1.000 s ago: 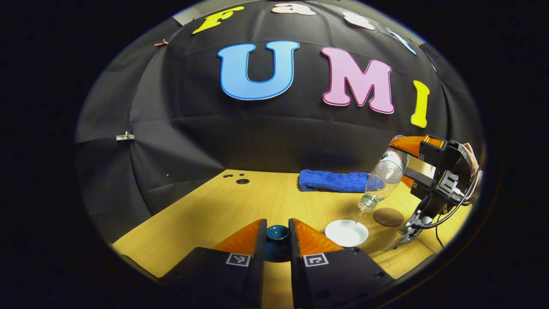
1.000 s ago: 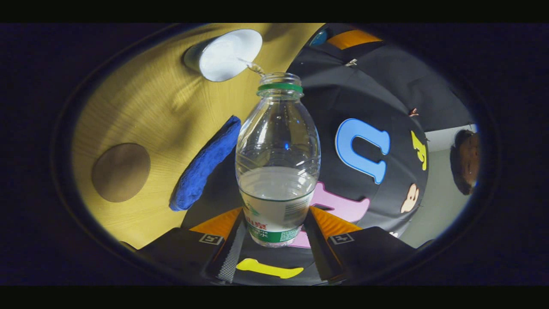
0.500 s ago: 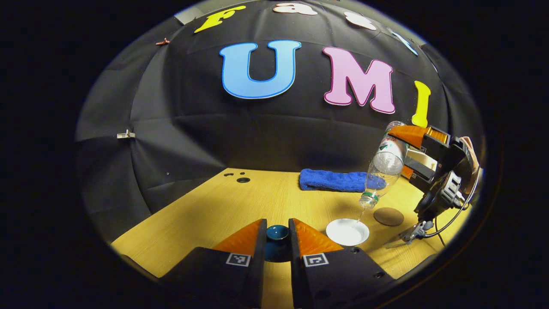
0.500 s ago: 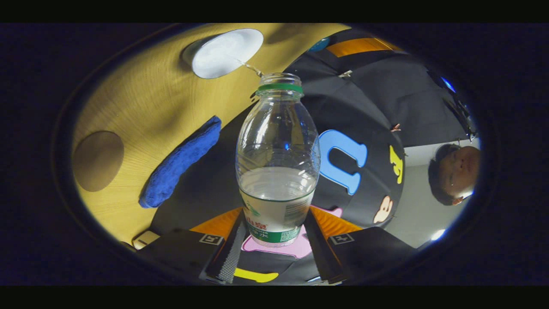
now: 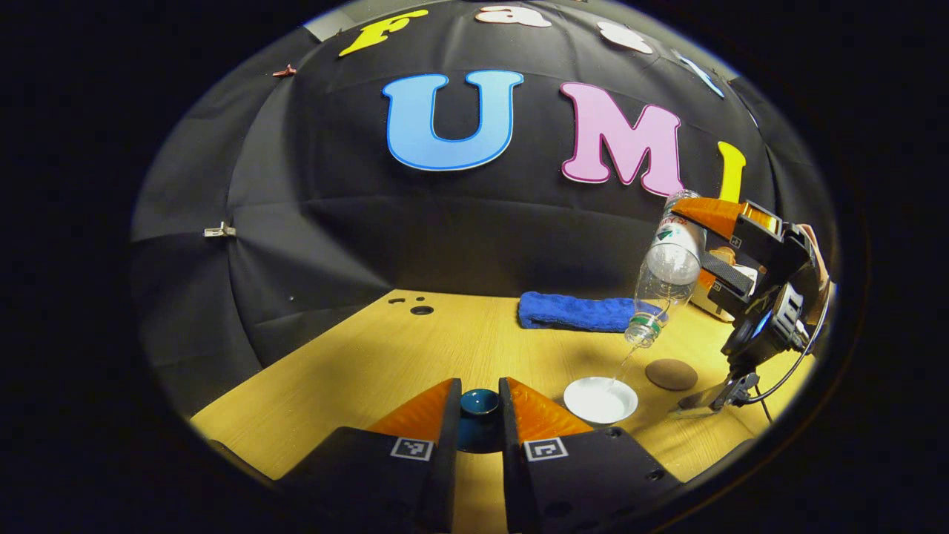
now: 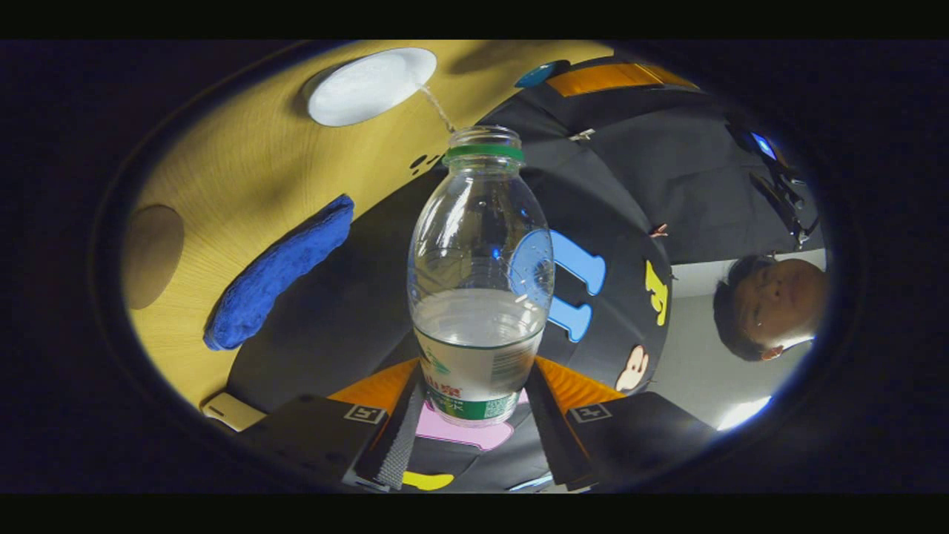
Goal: Open the teacup lid with one hand, grasp the water bottle and pour water into the teacup with the other hand; after pouring, place the water bottle on the coaster and then close the teacup lid.
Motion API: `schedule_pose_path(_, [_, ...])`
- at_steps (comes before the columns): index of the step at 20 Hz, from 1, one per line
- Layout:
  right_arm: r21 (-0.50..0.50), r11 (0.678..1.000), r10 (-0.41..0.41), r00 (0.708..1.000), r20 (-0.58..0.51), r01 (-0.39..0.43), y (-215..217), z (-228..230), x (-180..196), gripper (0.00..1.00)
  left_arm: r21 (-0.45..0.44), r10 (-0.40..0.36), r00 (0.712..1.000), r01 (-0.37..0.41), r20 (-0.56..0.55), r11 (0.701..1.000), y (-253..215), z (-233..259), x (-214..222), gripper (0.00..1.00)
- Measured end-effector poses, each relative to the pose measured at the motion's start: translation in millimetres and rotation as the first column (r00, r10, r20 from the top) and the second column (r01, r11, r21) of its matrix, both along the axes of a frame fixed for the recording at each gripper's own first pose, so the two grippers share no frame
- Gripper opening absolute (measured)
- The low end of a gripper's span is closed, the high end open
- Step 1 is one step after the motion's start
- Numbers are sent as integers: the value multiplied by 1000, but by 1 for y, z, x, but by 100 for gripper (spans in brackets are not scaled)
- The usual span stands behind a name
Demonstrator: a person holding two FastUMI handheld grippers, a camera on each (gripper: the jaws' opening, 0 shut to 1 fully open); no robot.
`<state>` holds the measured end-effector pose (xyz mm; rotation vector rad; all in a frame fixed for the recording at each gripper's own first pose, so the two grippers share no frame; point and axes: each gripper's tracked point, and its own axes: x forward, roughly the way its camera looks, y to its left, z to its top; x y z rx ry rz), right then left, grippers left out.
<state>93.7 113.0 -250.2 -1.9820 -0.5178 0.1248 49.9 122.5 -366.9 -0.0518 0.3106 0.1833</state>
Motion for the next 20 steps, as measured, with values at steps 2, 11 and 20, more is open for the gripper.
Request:
schedule_pose_path(2, [-1,1000,5,1000,2,-5,0,1,1,74,2,-3,1000,3,0,1000,-2,0,0,30])
schedule_pose_path(11, [204,959,-121,936,-330,196,-20,-36,0,75,-4,3,1000,-3,-4,1000,-6,-1,0,27])
schedule_pose_path(20, [613,471,161,621,-767,634,-5,-87,-14,75,18,-17,1000,18,-19,1000,-17,-6,9,30])
